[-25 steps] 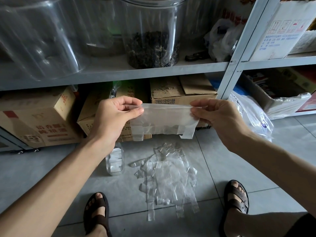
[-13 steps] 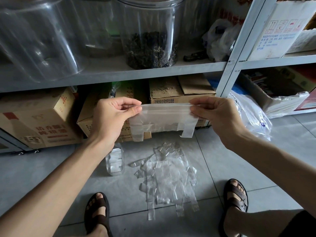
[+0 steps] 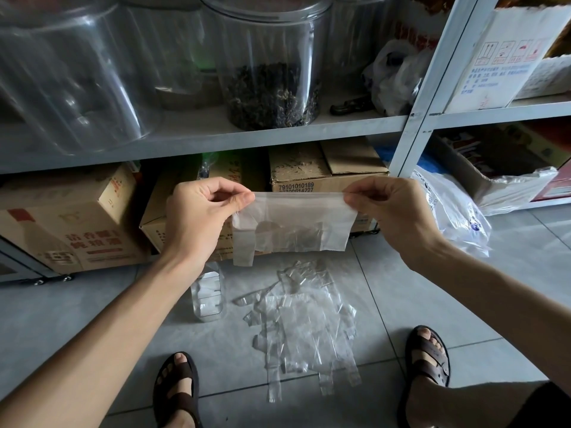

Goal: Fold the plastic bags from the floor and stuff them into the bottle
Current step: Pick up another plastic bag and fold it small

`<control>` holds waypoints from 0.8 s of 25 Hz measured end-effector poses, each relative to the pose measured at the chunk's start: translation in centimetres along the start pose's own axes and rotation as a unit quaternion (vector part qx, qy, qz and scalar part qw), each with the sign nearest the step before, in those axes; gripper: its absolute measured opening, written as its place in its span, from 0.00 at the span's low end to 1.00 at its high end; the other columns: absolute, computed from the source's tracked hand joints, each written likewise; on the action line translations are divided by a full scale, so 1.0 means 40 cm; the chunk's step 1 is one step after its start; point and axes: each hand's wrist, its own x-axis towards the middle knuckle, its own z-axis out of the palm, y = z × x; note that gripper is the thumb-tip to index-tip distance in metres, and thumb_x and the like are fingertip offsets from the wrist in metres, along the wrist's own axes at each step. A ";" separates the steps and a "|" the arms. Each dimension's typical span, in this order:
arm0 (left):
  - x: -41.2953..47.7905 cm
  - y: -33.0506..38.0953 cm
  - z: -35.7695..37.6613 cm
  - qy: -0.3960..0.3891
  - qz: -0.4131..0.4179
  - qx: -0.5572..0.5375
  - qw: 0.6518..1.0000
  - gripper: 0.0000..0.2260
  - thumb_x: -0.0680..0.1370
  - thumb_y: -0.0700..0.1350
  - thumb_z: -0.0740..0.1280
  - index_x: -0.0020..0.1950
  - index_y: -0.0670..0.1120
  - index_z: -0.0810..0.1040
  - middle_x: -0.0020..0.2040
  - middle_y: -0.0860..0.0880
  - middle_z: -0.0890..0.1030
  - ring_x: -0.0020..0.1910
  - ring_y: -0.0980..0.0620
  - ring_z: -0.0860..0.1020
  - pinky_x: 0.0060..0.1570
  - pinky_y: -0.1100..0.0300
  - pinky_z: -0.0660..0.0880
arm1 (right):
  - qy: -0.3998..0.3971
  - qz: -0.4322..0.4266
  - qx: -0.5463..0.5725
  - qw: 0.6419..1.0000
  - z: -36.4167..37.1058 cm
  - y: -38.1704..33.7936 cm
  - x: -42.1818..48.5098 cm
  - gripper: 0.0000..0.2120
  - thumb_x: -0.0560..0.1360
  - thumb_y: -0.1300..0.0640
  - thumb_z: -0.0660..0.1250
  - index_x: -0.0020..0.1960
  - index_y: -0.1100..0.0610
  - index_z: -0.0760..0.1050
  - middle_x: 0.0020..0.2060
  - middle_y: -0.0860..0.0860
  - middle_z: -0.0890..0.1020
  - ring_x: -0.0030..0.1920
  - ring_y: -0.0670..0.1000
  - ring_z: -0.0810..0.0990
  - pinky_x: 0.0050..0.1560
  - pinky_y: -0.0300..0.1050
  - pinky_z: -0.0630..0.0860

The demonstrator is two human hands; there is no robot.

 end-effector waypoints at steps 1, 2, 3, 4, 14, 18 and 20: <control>0.000 0.001 0.000 0.001 0.000 0.001 1.000 0.03 0.72 0.43 0.77 0.42 0.50 0.86 0.34 0.52 0.85 0.34 0.51 0.82 0.48 0.55 0.79 | -0.002 -0.002 -0.003 1.000 -0.002 0.001 0.001 0.10 0.71 0.63 0.76 0.39 0.48 0.83 0.32 0.39 0.83 0.34 0.37 0.78 0.38 0.29 0.73; 0.000 0.000 -0.001 0.003 0.000 0.003 1.000 0.03 0.72 0.43 0.77 0.42 0.50 0.86 0.33 0.52 0.84 0.35 0.51 0.82 0.49 0.55 0.79 | -0.005 -0.003 -0.004 1.000 -0.004 0.002 0.003 0.09 0.71 0.62 0.76 0.39 0.48 0.83 0.32 0.39 0.83 0.34 0.37 0.78 0.39 0.29 0.72; 0.001 -0.001 -0.002 0.006 0.000 0.007 1.000 0.02 0.72 0.43 0.77 0.42 0.50 0.86 0.33 0.52 0.84 0.35 0.51 0.82 0.50 0.55 0.80 | -0.008 -0.004 -0.007 1.000 -0.006 0.004 0.005 0.09 0.71 0.62 0.76 0.39 0.48 0.83 0.32 0.39 0.83 0.35 0.38 0.78 0.39 0.29 0.72; 0.000 -0.001 -0.004 0.009 0.002 0.013 1.000 0.02 0.73 0.43 0.76 0.43 0.49 0.86 0.33 0.53 0.84 0.36 0.52 0.83 0.50 0.55 0.80 | -0.008 -0.005 -0.010 1.000 -0.007 0.006 0.006 0.09 0.72 0.61 0.75 0.39 0.48 0.83 0.32 0.39 0.83 0.35 0.38 0.77 0.39 0.30 0.72; -0.004 0.025 0.009 0.017 0.059 0.031 0.998 0.07 0.79 0.44 0.70 0.43 0.52 0.77 0.38 0.55 0.79 0.36 0.63 0.76 0.40 0.69 0.71 | -0.058 0.015 0.072 0.996 -0.003 0.000 0.003 0.07 0.80 0.62 0.66 0.44 0.56 0.78 0.36 0.52 0.79 0.39 0.52 0.73 0.43 0.47 0.72; -0.009 0.028 0.012 0.033 0.085 0.026 0.996 0.05 0.80 0.44 0.69 0.45 0.48 0.76 0.35 0.55 0.78 0.33 0.60 0.75 0.36 0.62 0.73 | -0.046 0.005 0.090 0.995 0.000 -0.001 0.006 0.08 0.80 0.62 0.66 0.43 0.53 0.79 0.32 0.46 0.79 0.37 0.48 0.75 0.46 0.50 0.74; -0.008 0.029 0.011 0.041 0.079 0.010 0.996 0.04 0.80 0.44 0.70 0.46 0.47 0.77 0.36 0.56 0.79 0.33 0.61 0.76 0.37 0.65 0.72 | -0.044 0.005 0.098 0.994 -0.001 -0.003 0.007 0.07 0.80 0.62 0.66 0.45 0.54 0.80 0.32 0.46 0.80 0.36 0.47 0.76 0.46 0.49 0.76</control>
